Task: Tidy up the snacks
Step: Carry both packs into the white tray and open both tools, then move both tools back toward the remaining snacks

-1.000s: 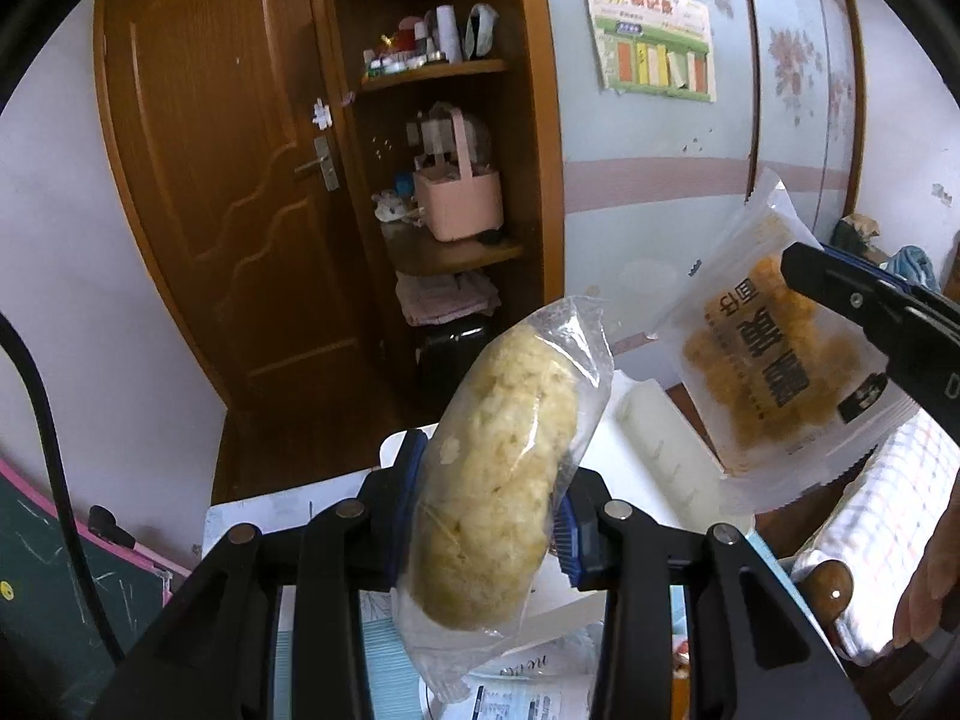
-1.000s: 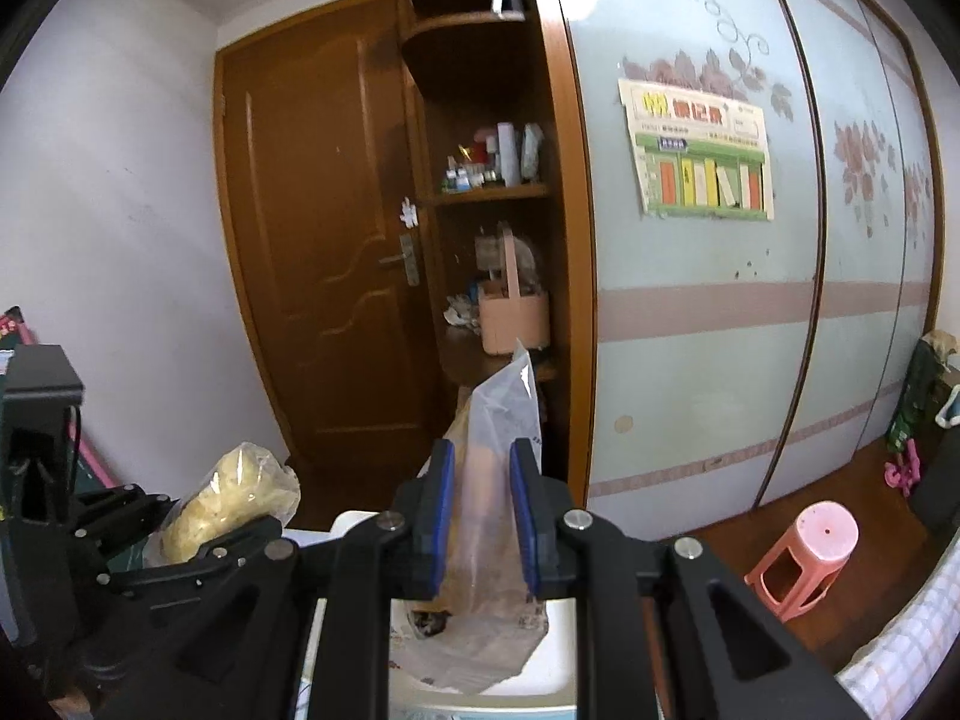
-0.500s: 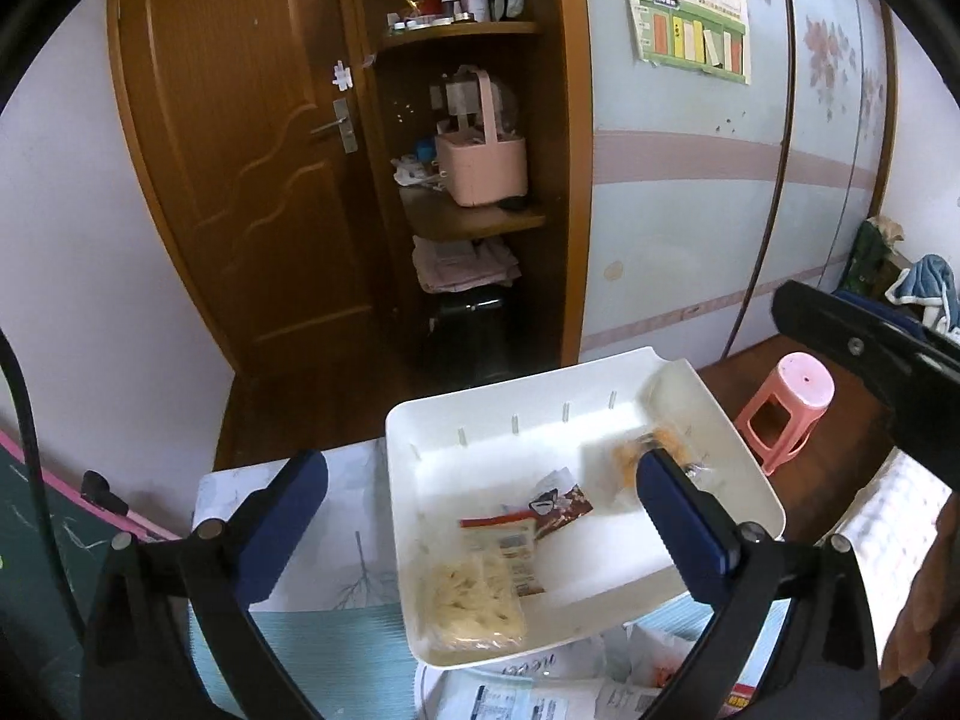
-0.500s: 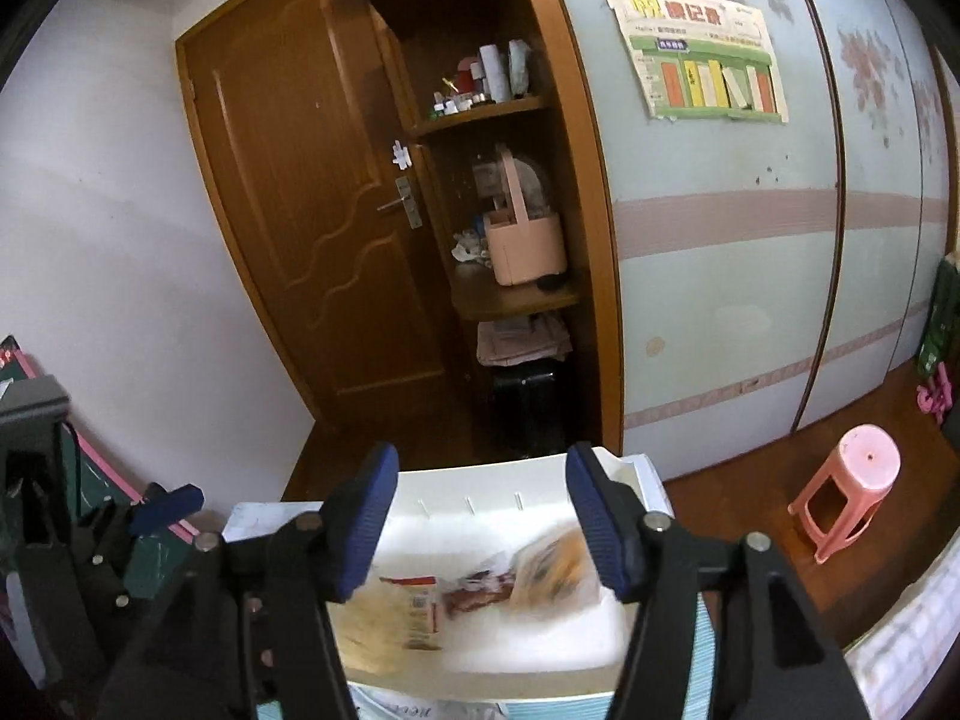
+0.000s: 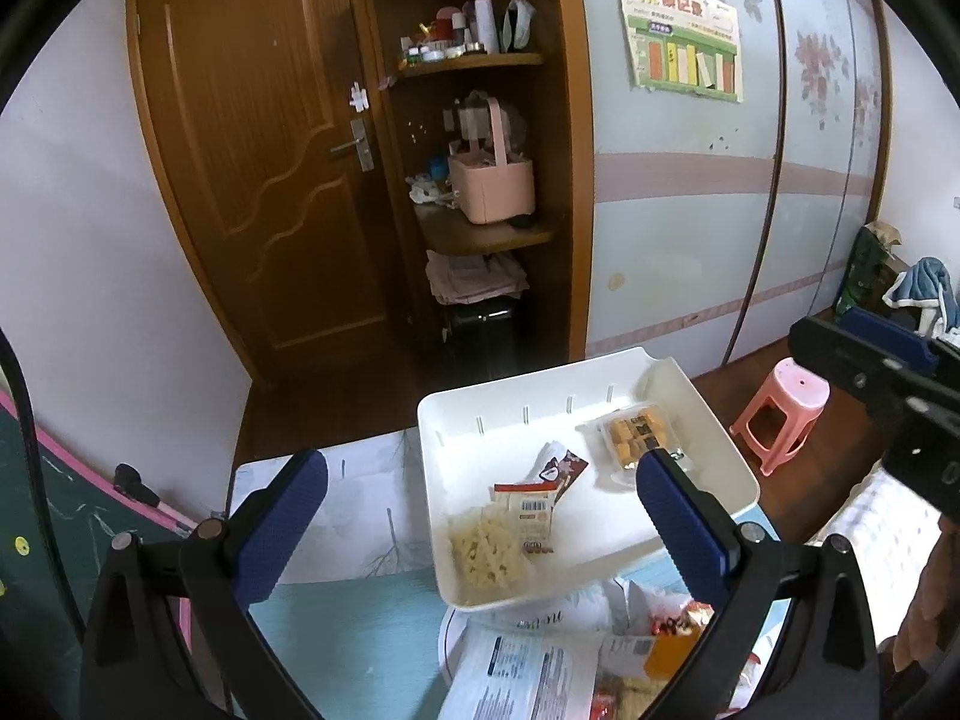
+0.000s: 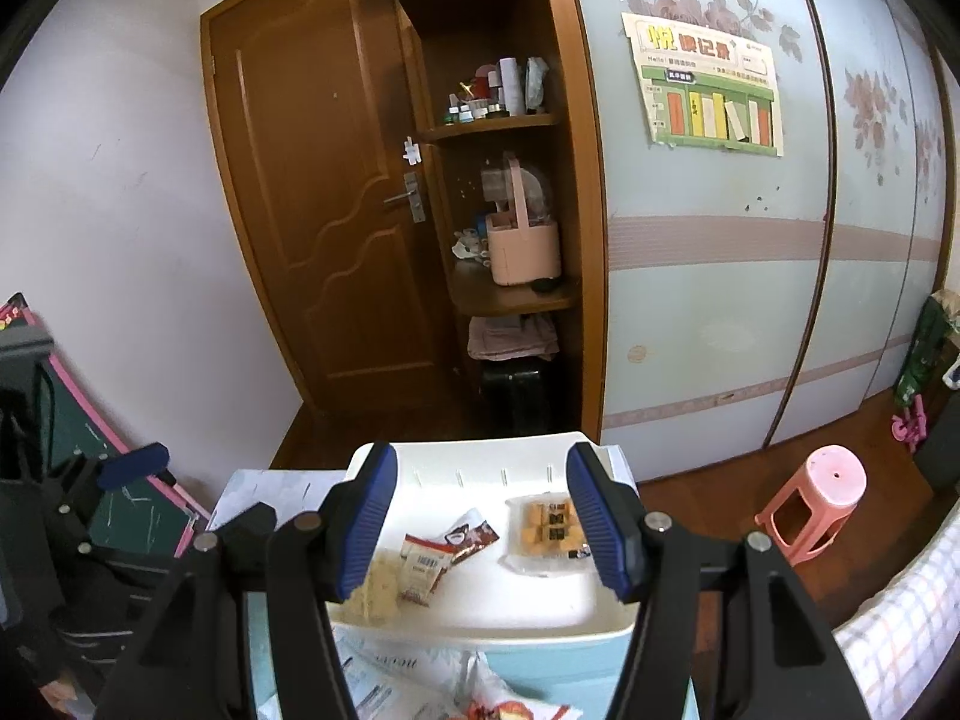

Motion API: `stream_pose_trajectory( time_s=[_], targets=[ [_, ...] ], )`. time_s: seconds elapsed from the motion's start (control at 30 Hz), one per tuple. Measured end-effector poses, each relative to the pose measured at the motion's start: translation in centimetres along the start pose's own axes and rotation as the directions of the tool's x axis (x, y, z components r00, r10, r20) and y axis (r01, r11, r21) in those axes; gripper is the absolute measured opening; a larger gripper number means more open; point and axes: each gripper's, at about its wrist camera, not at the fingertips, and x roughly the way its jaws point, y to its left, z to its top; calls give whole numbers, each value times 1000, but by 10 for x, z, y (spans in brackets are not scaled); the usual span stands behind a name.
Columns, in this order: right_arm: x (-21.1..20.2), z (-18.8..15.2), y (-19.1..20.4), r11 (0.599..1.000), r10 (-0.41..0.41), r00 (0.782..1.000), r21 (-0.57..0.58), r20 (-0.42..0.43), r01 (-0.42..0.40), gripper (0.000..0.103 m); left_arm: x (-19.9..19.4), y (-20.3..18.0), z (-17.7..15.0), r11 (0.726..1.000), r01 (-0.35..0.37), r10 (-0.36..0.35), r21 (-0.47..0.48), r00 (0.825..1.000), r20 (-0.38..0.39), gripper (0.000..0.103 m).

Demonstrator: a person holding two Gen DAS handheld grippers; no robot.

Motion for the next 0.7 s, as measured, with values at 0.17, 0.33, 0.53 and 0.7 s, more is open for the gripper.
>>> stream_pose_trajectory(
  time_s=[0.17, 0.33, 0.53, 0.7],
  targets=[
    [-20, -9, 5, 1000, -22, 1000, -9, -14, 22, 59, -29, 0, -10, 1000, -3, 3, 12, 1000, 16, 102],
    [-39, -28, 9, 1000, -20, 999, -18, -45, 19, 59, -55, 2, -30, 1000, 10, -10, 6, 1000, 13, 102],
    [-56, -71, 15, 997, 6, 994, -72, -110, -14, 59, -73, 12, -74, 1000, 25, -25, 9, 999, -23, 102],
    [-63, -127, 22, 992, 44, 978, -105, -202, -66, 59, -72, 24, -130, 999, 39, -37, 21, 994, -99, 102]
  ],
)
